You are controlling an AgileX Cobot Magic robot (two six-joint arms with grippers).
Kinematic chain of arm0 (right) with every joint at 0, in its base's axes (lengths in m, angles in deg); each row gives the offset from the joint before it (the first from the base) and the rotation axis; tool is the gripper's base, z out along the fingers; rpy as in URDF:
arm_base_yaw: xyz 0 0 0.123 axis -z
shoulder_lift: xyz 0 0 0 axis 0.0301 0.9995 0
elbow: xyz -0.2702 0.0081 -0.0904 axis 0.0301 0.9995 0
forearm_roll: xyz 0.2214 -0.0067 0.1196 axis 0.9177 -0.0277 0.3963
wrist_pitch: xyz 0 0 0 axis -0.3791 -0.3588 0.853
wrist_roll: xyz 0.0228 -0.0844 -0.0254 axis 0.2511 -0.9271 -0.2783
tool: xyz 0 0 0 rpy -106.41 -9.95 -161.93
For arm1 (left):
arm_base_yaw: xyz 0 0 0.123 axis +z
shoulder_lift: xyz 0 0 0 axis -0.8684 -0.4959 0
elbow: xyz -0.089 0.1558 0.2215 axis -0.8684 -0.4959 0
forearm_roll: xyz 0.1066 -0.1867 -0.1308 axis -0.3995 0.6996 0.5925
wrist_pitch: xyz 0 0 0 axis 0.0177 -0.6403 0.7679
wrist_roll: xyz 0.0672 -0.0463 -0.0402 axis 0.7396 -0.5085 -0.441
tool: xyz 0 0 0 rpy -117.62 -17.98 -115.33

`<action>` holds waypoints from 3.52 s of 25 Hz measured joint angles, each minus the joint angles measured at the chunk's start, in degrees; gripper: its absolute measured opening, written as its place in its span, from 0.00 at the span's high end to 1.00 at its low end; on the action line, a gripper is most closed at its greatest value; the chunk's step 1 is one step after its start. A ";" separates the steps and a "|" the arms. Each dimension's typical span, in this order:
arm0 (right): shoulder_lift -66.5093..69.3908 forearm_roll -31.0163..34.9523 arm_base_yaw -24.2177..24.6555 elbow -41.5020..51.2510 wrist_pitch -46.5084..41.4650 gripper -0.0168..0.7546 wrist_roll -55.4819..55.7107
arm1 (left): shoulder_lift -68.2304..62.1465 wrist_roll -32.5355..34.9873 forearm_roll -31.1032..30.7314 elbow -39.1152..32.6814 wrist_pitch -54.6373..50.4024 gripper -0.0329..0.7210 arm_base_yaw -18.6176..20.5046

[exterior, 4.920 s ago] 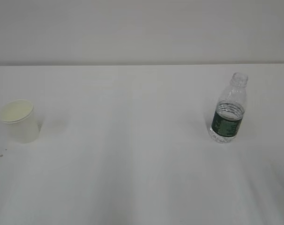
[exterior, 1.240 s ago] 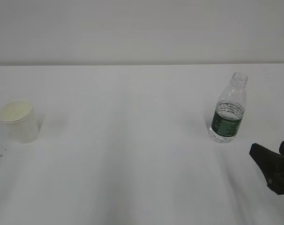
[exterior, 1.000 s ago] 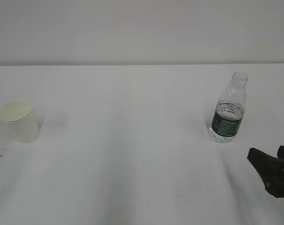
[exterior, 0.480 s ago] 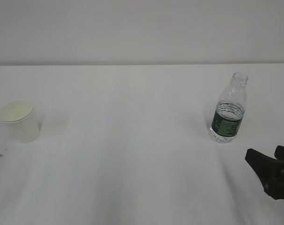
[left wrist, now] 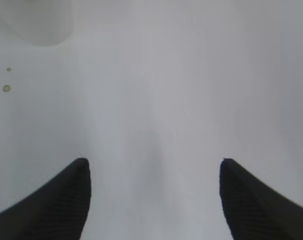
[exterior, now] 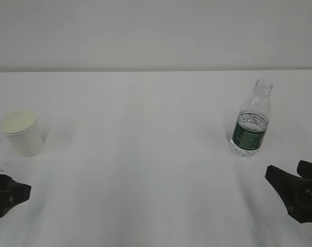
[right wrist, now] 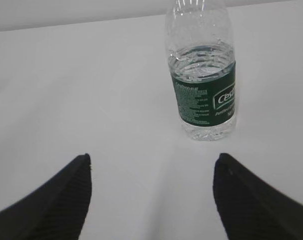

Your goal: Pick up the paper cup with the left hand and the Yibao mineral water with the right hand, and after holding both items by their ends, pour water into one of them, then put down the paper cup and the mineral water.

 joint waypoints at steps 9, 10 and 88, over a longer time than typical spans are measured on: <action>0.00 -1.00 0.00 0.00 0.10 0.23 0.00 | -9.49 0.13 0.58 0.00 11.97 0.22 -0.43; 0.00 -1.20 0.00 0.00 0.10 0.24 0.00 | -9.49 0.13 -0.13 0.00 13.46 0.24 -0.43; 0.00 -7.00 0.00 0.00 0.29 0.23 -2.33 | -11.40 -31.30 -41.55 -16.31 64.11 0.16 3.35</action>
